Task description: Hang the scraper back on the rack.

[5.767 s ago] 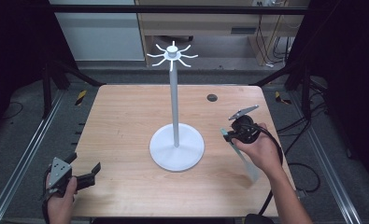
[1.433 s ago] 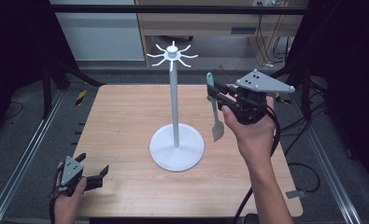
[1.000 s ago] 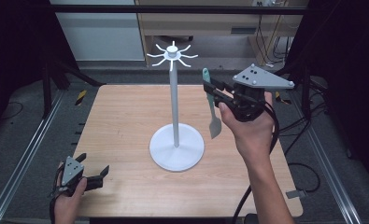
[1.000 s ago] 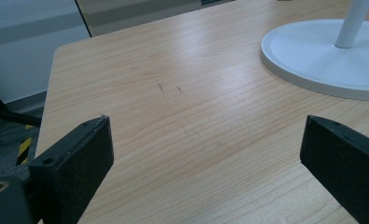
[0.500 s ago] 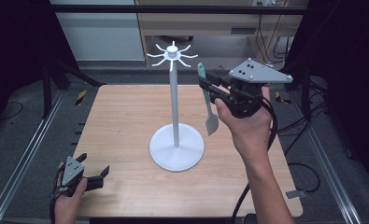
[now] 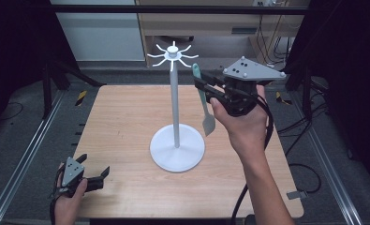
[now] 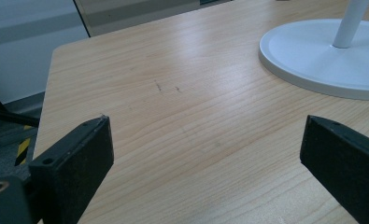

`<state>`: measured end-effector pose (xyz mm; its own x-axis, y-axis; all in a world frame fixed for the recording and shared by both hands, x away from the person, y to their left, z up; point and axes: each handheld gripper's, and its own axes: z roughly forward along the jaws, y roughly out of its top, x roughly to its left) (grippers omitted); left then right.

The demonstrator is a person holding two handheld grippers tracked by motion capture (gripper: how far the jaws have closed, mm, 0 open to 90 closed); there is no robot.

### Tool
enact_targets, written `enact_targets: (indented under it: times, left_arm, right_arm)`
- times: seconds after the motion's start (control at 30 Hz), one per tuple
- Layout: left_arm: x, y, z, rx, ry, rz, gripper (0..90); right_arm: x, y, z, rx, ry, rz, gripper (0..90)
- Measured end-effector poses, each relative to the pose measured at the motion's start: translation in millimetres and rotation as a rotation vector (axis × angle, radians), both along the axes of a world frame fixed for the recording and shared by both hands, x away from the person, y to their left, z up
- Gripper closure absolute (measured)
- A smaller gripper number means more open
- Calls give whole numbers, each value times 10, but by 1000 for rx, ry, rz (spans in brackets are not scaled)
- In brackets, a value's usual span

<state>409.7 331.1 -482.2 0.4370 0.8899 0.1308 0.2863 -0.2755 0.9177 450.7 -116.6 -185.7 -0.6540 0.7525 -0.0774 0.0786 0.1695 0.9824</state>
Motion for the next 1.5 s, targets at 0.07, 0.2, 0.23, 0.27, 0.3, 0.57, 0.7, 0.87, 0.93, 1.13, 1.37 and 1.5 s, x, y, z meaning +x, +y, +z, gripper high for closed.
enact_targets:
  times: [0.07, 0.2, 0.23, 0.27, 0.3, 0.57, 0.7, 0.87, 0.93, 1.13, 1.37, 1.5]
  left_arm:
    - [1, 1, 0, -1, 0, 0, 24]
    - [1, 6, 1, 0, 0, 1, 24]
    - [2, 6, 1, -4, -1, 2, 24]
    - [3, 8, 0, -5, -2, 3, 24]
    - [3, 10, 0, -5, -2, 3, 24]
    - [3, 9, 1, -3, -1, 2, 24]
    - [3, 12, 2, -5, -2, 3, 24]
    - [3, 14, 2, -6, -2, 3, 24]
    - [4, 12, 1, -5, -2, 2, 24]
    - [4, 12, 1, -5, -1, 2, 24]
    - [4, 15, 3, -6, -1, 2, 24]
    - [5, 10, 1, -6, -1, 1, 24]
  right_arm:
    - [8, 14, 10, -2, 2, 4, 743]
    - [37, 32, 18, -6, 7, 5, 743]
    - [46, 34, 17, -6, 7, 6, 743]
    - [50, 37, 15, -7, 10, 3, 743]
    - [57, 37, 14, -9, 9, 5, 743]
    - [70, 67, 14, -13, 18, 10, 743]
    - [83, 74, 14, -15, 22, 5, 743]
    - [96, 78, 5, -22, 26, 7, 743]
    - [102, 86, 0, -26, 27, 6, 743]
    - [133, 104, -20, -26, 37, 11, 743]
    - [166, 121, -25, -27, 41, 10, 742]
    - [182, 139, -29, -26, 39, 9, 743]
